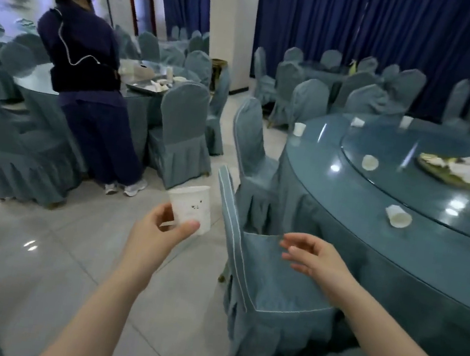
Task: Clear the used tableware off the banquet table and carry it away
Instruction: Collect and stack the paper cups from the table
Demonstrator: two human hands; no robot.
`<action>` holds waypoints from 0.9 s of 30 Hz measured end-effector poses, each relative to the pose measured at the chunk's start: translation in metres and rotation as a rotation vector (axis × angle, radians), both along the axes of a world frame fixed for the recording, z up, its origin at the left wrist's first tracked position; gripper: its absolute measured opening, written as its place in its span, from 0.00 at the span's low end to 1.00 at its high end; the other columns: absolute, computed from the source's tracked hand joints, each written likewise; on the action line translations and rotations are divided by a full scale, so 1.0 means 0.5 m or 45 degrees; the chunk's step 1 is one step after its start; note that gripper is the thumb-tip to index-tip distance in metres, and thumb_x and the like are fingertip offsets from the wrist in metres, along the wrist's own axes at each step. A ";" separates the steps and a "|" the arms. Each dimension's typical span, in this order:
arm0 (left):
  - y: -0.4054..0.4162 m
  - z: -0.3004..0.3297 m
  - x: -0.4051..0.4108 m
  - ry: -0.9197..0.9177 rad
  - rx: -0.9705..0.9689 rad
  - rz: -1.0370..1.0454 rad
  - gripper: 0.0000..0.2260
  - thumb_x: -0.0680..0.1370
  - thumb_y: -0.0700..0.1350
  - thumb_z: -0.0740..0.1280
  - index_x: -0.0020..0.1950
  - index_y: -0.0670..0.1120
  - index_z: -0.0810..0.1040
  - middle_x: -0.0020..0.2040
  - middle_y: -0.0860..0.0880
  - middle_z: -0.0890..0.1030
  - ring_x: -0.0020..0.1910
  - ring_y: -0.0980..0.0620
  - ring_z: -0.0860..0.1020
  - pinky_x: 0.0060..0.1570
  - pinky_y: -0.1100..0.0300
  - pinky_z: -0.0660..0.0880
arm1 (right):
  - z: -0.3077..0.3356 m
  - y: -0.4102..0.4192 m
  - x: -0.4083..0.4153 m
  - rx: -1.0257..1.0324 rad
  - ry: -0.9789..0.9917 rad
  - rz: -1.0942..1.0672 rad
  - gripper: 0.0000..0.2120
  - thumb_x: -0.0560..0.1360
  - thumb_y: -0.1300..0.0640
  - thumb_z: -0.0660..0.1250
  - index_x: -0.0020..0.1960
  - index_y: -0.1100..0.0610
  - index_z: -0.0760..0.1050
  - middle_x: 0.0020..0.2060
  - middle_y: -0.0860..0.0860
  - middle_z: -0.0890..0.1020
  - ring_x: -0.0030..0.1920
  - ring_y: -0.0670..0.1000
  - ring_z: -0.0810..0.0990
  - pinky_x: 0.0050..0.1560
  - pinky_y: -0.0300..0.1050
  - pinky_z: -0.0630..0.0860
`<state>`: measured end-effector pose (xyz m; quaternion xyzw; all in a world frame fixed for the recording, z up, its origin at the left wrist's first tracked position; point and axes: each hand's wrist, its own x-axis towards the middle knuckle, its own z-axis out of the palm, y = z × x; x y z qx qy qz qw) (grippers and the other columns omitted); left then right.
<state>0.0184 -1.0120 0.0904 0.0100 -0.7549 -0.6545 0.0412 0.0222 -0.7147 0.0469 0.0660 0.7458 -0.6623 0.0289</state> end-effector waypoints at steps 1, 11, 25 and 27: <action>0.012 0.006 -0.036 0.019 0.012 -0.047 0.18 0.71 0.48 0.74 0.60 0.52 0.78 0.53 0.56 0.83 0.52 0.56 0.80 0.47 0.61 0.73 | 0.003 0.009 -0.013 0.001 -0.005 -0.053 0.10 0.75 0.63 0.68 0.54 0.53 0.79 0.50 0.49 0.85 0.50 0.50 0.84 0.52 0.47 0.77; 0.152 0.013 -0.338 0.020 0.170 -0.471 0.16 0.72 0.45 0.73 0.60 0.50 0.77 0.53 0.54 0.82 0.50 0.59 0.80 0.46 0.62 0.74 | 0.004 0.108 -0.085 0.000 0.037 -0.701 0.10 0.72 0.66 0.70 0.51 0.56 0.80 0.46 0.52 0.86 0.49 0.51 0.84 0.53 0.46 0.79; 0.353 -0.029 -0.637 -0.187 0.275 -0.651 0.16 0.73 0.45 0.72 0.60 0.50 0.76 0.57 0.51 0.82 0.56 0.50 0.80 0.58 0.50 0.76 | -0.040 0.333 -0.285 0.215 0.065 -1.205 0.10 0.71 0.65 0.70 0.46 0.51 0.78 0.44 0.50 0.83 0.43 0.44 0.81 0.47 0.37 0.75; 0.387 -0.047 -0.681 -0.193 0.239 -0.646 0.15 0.73 0.45 0.73 0.58 0.51 0.77 0.56 0.52 0.82 0.55 0.51 0.80 0.56 0.50 0.76 | -0.065 0.393 -0.331 0.304 0.007 -1.225 0.09 0.70 0.63 0.71 0.48 0.53 0.78 0.41 0.49 0.81 0.39 0.44 0.79 0.41 0.37 0.73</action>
